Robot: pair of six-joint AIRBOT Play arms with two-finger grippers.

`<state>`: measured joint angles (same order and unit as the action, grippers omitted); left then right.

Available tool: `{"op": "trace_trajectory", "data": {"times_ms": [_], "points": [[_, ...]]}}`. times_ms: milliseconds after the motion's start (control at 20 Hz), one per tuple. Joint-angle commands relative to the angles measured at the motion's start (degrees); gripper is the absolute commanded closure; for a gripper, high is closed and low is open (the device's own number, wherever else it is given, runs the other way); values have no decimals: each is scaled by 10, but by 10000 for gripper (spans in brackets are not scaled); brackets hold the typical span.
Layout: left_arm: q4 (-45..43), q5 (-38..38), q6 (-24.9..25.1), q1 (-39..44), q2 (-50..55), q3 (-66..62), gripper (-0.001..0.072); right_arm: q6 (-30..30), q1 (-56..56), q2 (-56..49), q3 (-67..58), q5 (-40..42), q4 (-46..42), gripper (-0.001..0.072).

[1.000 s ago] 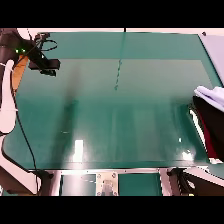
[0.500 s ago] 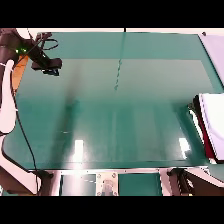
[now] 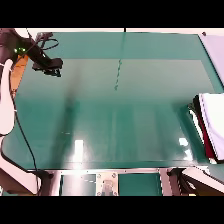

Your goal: Fold the shirts.

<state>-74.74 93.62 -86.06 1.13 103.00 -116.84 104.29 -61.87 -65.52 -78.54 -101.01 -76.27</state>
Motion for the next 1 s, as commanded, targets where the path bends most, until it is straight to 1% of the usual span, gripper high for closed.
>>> {"op": "trace_trajectory", "data": {"times_ms": [0, 150, 300, 450, 500, 600, 750, 950], "points": [[19, -2, -11, 7, -45, 32, 683, 4, 163, -7, -32, 84, 11, 693], [15, -11, -20, 28, -120, 131, 683, -17, 319, -7, -6, 150, 10, 693], [15, -67, -39, 70, -216, 291, 683, -39, 490, -7, 61, 212, 7, 693], [15, -123, -52, 105, -289, 437, 684, -38, 614, -10, 126, 293, 7, 693], [15, -132, -52, 110, -299, 464, 683, -38, 639, -17, 131, 306, 9, 693], [15, -132, -50, 111, -299, 477, 683, -38, 665, -21, 131, 327, 9, 693], [16, -135, -50, 111, -300, 477, 682, -38, 687, -21, 130, 329, 9, 693], [16, -137, -50, 111, -300, 477, 682, -38, 689, -21, 130, 329, 9, 693]]}}
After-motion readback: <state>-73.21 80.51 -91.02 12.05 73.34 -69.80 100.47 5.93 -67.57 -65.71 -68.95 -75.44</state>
